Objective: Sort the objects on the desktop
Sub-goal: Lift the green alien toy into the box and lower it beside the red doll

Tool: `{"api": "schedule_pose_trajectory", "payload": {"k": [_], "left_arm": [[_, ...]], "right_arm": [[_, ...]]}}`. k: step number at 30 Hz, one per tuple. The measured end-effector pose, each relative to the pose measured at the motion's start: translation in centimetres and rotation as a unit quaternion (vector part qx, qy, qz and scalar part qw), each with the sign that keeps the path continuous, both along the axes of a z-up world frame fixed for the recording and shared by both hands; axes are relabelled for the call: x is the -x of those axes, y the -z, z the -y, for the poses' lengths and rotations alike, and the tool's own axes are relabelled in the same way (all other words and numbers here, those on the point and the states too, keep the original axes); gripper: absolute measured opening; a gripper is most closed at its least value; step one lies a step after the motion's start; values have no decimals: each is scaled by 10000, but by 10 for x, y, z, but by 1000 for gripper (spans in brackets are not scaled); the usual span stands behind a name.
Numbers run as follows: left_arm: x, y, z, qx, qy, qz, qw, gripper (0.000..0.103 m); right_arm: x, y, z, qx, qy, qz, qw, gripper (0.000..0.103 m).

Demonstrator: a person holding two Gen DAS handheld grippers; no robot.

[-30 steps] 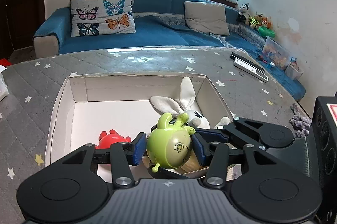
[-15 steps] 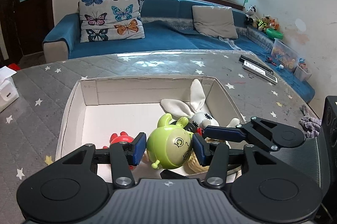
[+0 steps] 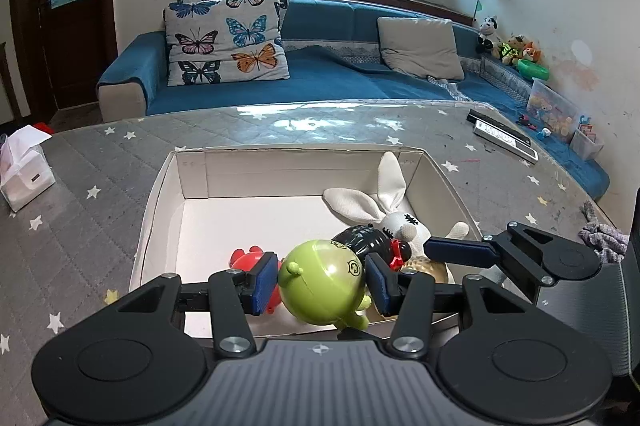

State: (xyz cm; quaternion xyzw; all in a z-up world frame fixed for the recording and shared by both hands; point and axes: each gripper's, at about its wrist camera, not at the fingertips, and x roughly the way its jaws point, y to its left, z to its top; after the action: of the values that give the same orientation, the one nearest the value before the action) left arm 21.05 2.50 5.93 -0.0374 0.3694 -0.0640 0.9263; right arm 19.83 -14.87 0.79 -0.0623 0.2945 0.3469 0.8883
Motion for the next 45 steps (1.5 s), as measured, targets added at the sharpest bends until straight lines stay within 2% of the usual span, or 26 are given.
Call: {"api": "schedule_pose_trajectory", "payload": {"k": [21, 28, 32, 36, 41, 45], "left_arm": [[-10, 5, -6, 132, -125, -151, 9997, 51], [-15, 9, -15, 513, -249, -287, 9980, 51], [-13, 5, -18, 630, -263, -225, 9974, 49], [-12, 0, -21, 746, -250, -158, 9968, 49], [-8, 4, -23, 608, -314, -213, 9974, 49], [5, 7, -21, 324, -327, -48, 9989, 49]], "right_arm": [[-5, 0, -6, -135, 75, -39, 9999, 95], [-8, -3, -7, -322, 116, -23, 9994, 95], [-18, 3, -5, -282, 391, -158, 9987, 96], [-20, 9, -1, -275, 433, -275, 9983, 96], [-16, 7, 3, -221, 385, -196, 9988, 96], [-12, 3, 6, -216, 395, -148, 9989, 96]]}}
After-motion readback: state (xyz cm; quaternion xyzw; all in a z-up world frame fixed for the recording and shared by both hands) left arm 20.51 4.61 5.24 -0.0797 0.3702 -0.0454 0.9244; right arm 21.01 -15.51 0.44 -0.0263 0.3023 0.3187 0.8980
